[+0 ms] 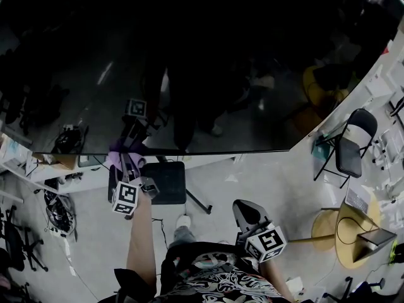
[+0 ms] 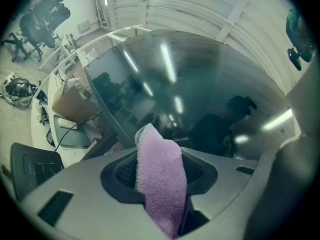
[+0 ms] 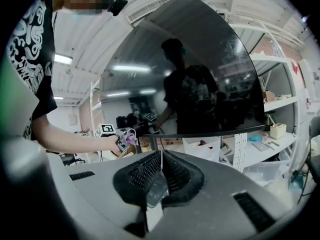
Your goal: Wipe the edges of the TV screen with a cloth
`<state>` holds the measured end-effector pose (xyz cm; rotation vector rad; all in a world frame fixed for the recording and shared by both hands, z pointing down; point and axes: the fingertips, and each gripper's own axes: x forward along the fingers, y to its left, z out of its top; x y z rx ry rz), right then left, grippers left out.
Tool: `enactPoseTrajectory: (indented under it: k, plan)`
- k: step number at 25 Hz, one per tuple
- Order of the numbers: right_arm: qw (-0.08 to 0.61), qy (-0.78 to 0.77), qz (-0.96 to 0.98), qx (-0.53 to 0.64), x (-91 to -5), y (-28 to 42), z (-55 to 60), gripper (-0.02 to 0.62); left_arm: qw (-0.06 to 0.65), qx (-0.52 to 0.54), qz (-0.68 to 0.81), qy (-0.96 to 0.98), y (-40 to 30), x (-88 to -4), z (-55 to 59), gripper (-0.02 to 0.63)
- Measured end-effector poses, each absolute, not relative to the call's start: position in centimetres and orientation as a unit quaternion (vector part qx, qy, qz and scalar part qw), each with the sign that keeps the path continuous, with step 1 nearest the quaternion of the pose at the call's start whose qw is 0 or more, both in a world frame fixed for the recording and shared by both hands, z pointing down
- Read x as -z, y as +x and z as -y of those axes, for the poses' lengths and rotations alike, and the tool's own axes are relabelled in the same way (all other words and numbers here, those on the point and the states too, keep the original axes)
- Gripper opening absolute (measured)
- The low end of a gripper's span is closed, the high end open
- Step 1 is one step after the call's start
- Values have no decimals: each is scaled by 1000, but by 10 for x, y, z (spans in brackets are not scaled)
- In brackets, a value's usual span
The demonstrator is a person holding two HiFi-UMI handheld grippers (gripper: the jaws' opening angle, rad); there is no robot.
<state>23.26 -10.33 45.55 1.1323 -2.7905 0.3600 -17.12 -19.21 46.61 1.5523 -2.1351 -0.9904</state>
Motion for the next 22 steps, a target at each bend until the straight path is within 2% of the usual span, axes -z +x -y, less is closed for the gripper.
enactPoseTrajectory:
  k: [22]
  plan:
    - [80,393,905,-140,-476,260,84,29,178,331,724,579,-118,-475,208,170]
